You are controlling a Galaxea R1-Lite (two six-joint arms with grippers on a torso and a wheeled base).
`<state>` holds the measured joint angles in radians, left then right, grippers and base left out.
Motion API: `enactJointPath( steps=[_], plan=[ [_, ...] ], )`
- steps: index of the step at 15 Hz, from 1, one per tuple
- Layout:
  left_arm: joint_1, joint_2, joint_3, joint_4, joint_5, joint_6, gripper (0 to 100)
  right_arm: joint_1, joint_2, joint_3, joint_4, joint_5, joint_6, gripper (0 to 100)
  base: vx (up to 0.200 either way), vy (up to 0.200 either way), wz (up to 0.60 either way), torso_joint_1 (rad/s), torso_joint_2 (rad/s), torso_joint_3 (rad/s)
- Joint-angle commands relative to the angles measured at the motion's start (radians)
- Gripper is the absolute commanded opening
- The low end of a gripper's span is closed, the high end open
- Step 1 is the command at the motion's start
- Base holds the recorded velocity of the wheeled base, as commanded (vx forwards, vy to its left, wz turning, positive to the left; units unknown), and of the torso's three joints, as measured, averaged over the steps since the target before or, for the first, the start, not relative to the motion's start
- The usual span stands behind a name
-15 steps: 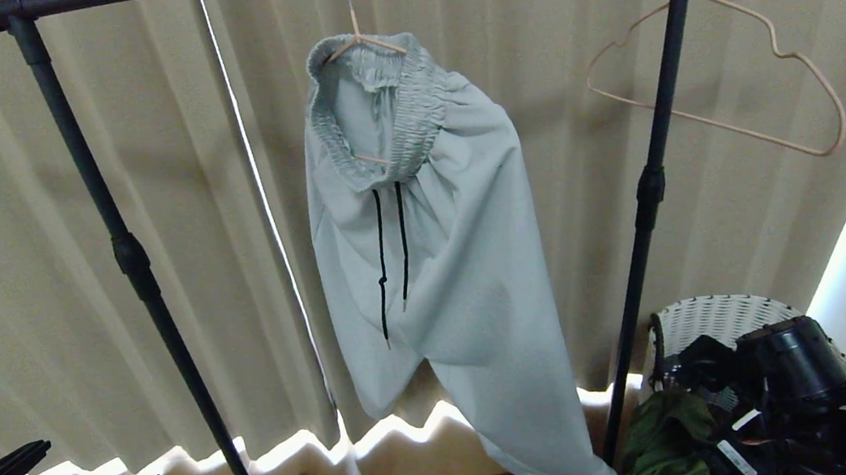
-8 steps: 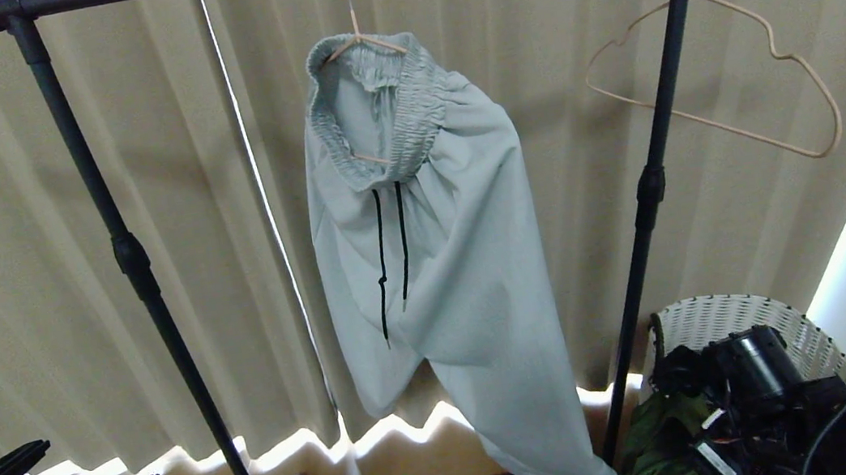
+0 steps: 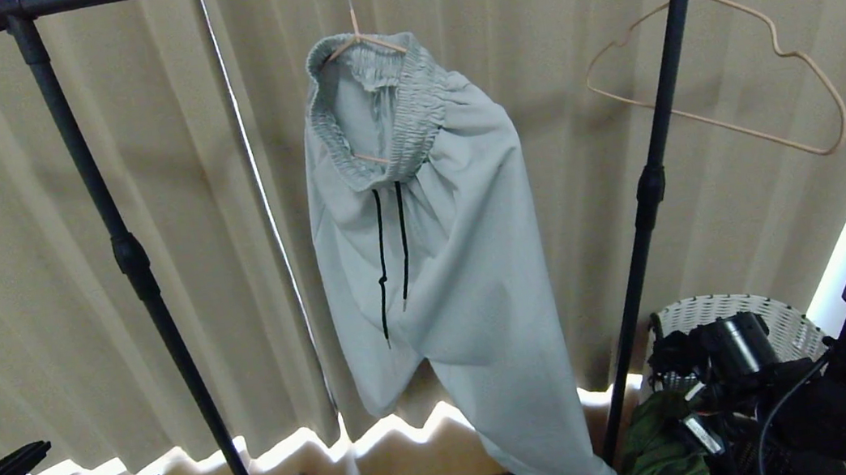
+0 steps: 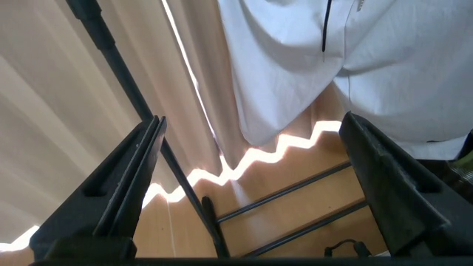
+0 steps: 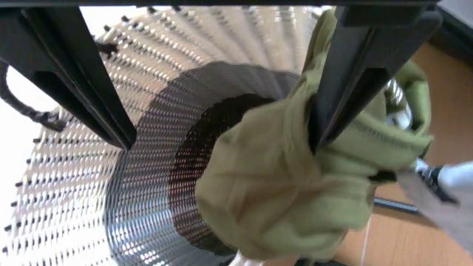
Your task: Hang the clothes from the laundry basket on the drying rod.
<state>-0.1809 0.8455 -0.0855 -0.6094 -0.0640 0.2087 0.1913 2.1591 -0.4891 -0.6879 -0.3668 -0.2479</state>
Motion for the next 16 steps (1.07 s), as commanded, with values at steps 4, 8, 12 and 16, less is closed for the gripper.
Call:
enactJointPath(
  steps=[4, 8, 12, 16],
  plan=[
    [0.0, 0.0, 0.0, -0.001, 0.0, 0.0, 100, -0.004, 0.038, -0.022, 0.002, -0.003, -0.001, 100, 0.0, 0.0, 0.0, 0.0, 0.0, 0.0],
    [0.001, -0.002, -0.002, -0.001, 0.0, 0.0, 100, -0.004, 0.031, -0.02, 0.001, -0.003, -0.001, 0, 0.0, 0.0, 0.0, 0.0, 0.0, 0.0],
    [0.0, -0.028, 0.0, 0.0, 0.0, 0.0, 100, 0.0, -0.084, 0.027, 0.005, 0.0, 0.002, 0, 0.0, 0.0, 0.0, 0.0, 0.0, 0.0],
    [-0.002, -0.023, 0.0, 0.002, 0.0, 0.003, 100, 0.03, -0.418, 0.092, 0.053, 0.003, -0.001, 0, 0.0, 0.0, 0.0, 0.0, 0.0, 0.0]
  ],
)
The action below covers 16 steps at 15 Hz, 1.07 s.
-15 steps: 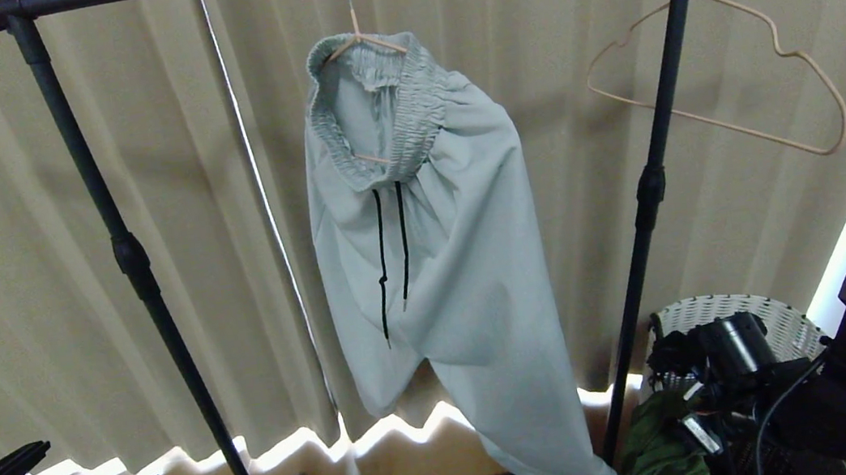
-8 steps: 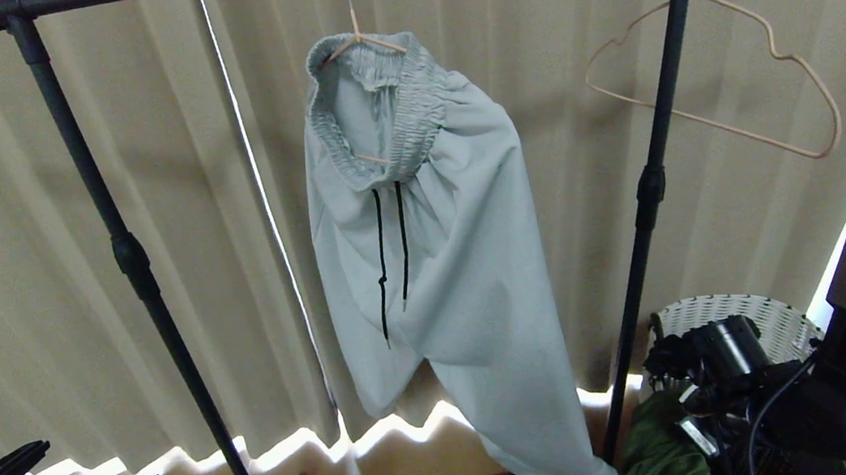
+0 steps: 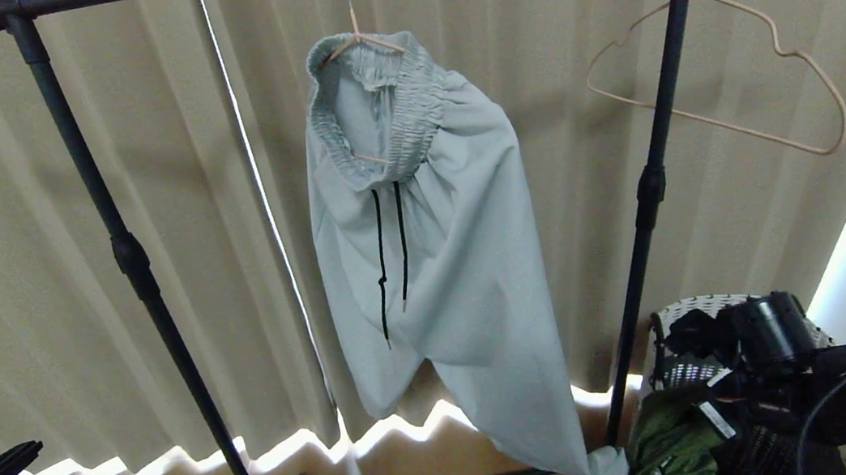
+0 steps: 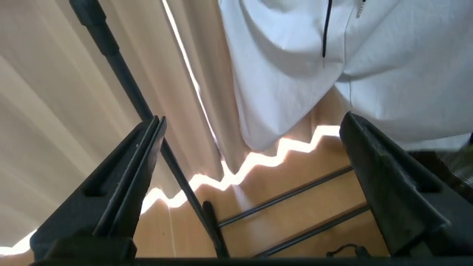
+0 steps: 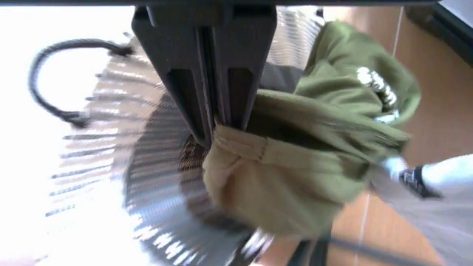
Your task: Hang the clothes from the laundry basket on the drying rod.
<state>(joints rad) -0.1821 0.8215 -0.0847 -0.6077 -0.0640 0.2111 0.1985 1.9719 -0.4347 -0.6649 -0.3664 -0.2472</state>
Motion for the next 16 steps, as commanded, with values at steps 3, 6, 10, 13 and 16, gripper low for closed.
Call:
enactJointPath(
  steps=[3, 6, 10, 13, 16],
  plan=[
    [-0.056, 0.019, -0.007, -0.001, 0.0, 0.001, 100, 0.073, -0.43, 0.024, 0.087, 0.015, 0.002, 0, 0.0, 0.0, 0.0, 0.0, 0.0, 0.0],
    [-0.189, 0.053, -0.02, -0.001, 0.0, -0.002, 100, 0.125, -0.536, 0.022, 0.079, 0.107, 0.002, 0, 0.0, 0.0, 0.0, 0.0, 0.0, 0.0],
    [-0.292, 0.188, -0.148, -0.003, 0.0, 0.004, 100, 0.216, -0.597, -0.067, 0.077, 0.178, 0.002, 0, 0.0, 0.0, 0.0, 0.0, 0.0, 0.0],
    [-0.408, 0.304, -0.233, -0.004, 0.0, 0.001, 100, 0.311, -0.597, -0.17, 0.076, 0.185, 0.006, 0, 0.0, 0.0, 0.0, 0.0, 0.0, 0.0],
    [-0.525, 0.472, -0.325, -0.004, 0.001, -0.021, 100, 0.449, -0.594, -0.257, 0.076, 0.19, 0.048, 0, 0.0, 0.0, 0.0, 0.0, 0.0, 0.0]
  ],
)
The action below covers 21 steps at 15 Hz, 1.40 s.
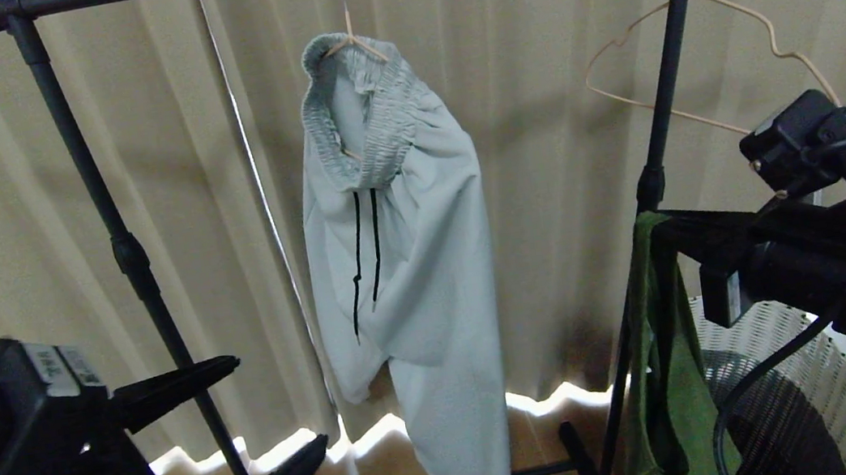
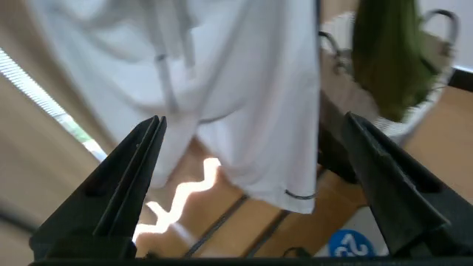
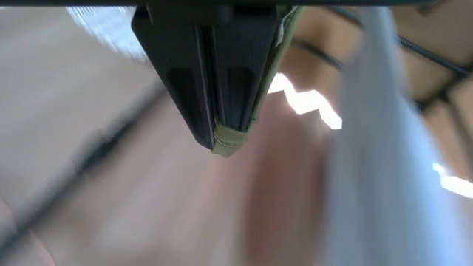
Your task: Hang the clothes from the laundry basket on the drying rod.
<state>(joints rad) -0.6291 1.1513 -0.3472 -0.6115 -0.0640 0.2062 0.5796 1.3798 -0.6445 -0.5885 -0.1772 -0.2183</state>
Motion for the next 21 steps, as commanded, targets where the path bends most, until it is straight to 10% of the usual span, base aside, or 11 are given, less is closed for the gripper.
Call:
enactJointPath(
  steps=[1, 6, 21],
  plan=[
    [-0.11, 0.188, -0.098, -0.001, 0.001, -0.045, 100, 0.095, -0.001, -0.07, -0.001, 0.002, 0.043, 0, 0.0, 0.0, 0.0, 0.0, 0.0, 0.0],
    [-0.251, 0.43, -0.286, -0.024, 0.009, -0.248, 100, 0.184, -0.015, -0.127, -0.001, 0.021, 0.046, 0, 0.0, 0.0, 0.0, 0.0, 0.0, 0.0],
    [-0.333, 0.743, -0.415, -0.128, 0.202, -0.287, 100, 0.212, -0.053, -0.119, -0.002, 0.048, 0.048, 0, 0.0, 0.0, 0.0, 0.0, 0.0, 0.0]
  ],
)
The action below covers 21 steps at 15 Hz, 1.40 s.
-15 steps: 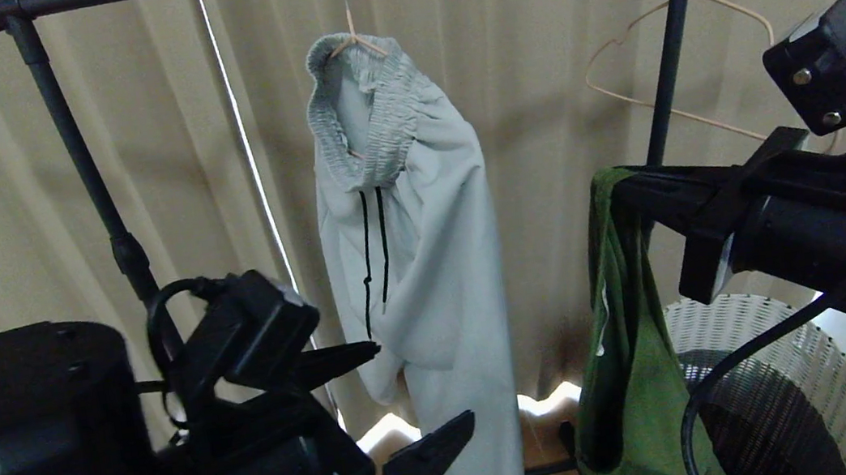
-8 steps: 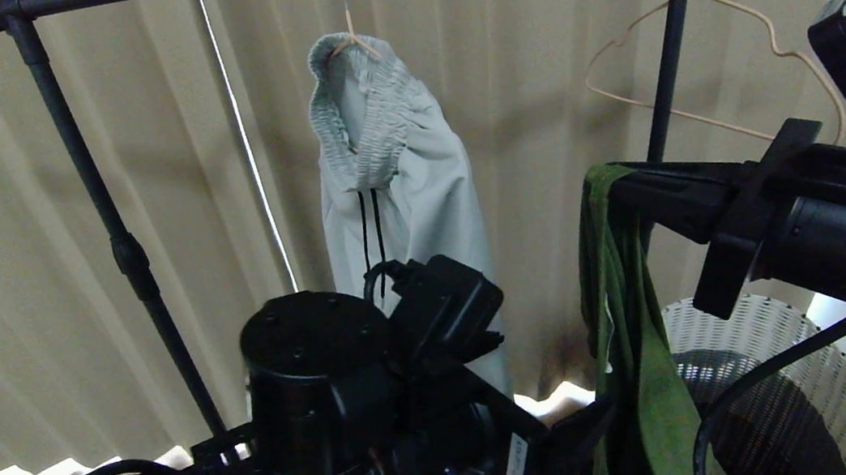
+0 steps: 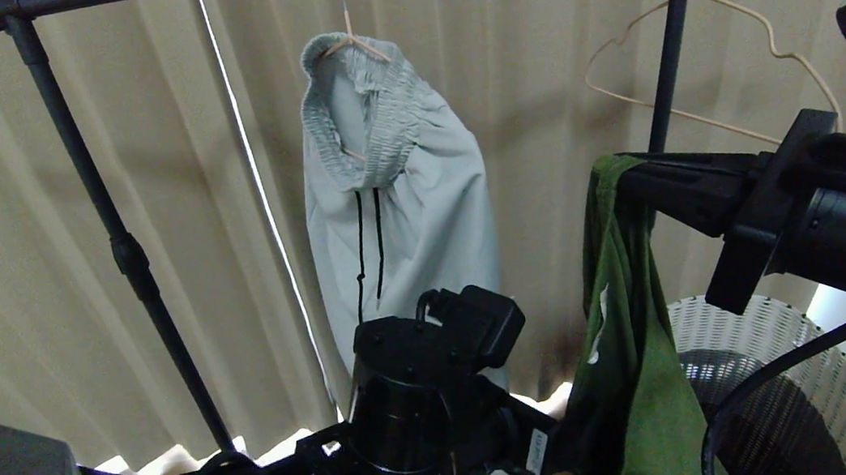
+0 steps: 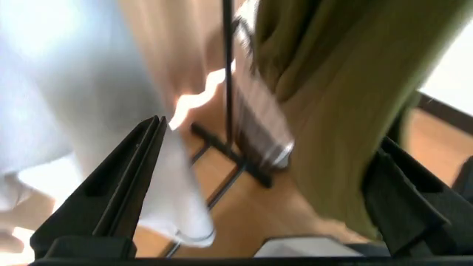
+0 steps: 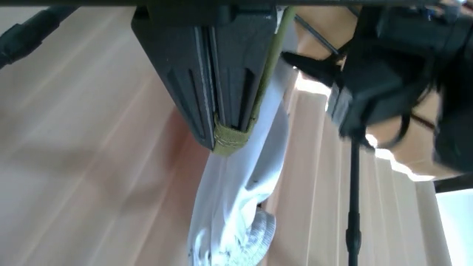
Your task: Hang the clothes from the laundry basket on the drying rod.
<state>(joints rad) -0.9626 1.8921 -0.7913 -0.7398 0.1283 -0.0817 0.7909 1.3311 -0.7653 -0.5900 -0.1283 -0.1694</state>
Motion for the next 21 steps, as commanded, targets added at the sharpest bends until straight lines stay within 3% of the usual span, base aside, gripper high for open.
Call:
enactJointPath(
  steps=[1, 7, 8, 10, 12, 14, 15, 17, 21],
  plan=[
    [0.001, -0.004, 0.06, 0.0, 0.014, 0.003, 100, -0.002, -0.006, 0.001, -0.001, -0.001, -0.001, 0, 0.0, 0.0, 0.0, 0.0, 0.0, 0.0],
    [0.002, -0.07, 0.167, -0.001, 0.016, 0.005, 100, -0.018, 0.003, -0.008, 0.001, -0.002, -0.001, 0, 0.0, 0.0, 0.0, 0.0, 0.0, 0.0],
    [0.002, -0.08, 0.179, -0.003, 0.016, 0.005, 0, -0.018, 0.008, -0.008, -0.001, -0.002, -0.001, 0, 0.0, 0.0, 0.0, 0.0, 0.0, 0.0],
    [0.002, -0.105, 0.216, -0.007, 0.037, 0.005, 0, -0.039, 0.01, -0.011, 0.001, -0.002, -0.001, 0, 0.0, 0.0, 0.0, 0.0, 0.0, 0.0],
    [0.002, -0.151, 0.31, -0.093, 0.056, 0.019, 0, -0.082, 0.017, -0.017, -0.001, -0.001, -0.001, 0, 0.0, 0.0, 0.0, 0.0, 0.0, 0.0],
    [0.007, -0.199, 0.374, -0.159, 0.057, 0.071, 0, -0.108, 0.019, -0.019, -0.001, 0.007, -0.001, 0, 0.0, 0.0, 0.0, 0.0, 0.0, 0.0],
    [0.082, -0.28, 0.386, -0.167, 0.062, 0.146, 0, -0.116, 0.017, -0.02, -0.001, 0.016, -0.001, 0, 0.0, 0.0, 0.0, 0.0, 0.0, 0.0],
    [0.222, -0.39, 0.297, -0.122, 0.06, 0.224, 0, -0.117, 0.011, -0.032, -0.002, 0.018, 0.002, 0, 0.0, 0.0, 0.0, 0.0, 0.0, 0.0],
    [0.367, -0.495, -0.02, 0.073, 0.059, 0.212, 0, -0.117, 0.023, -0.074, -0.068, 0.019, 0.004, 0, 0.0, 0.0, 0.0, 0.0, 0.0, 0.0]
  ],
)
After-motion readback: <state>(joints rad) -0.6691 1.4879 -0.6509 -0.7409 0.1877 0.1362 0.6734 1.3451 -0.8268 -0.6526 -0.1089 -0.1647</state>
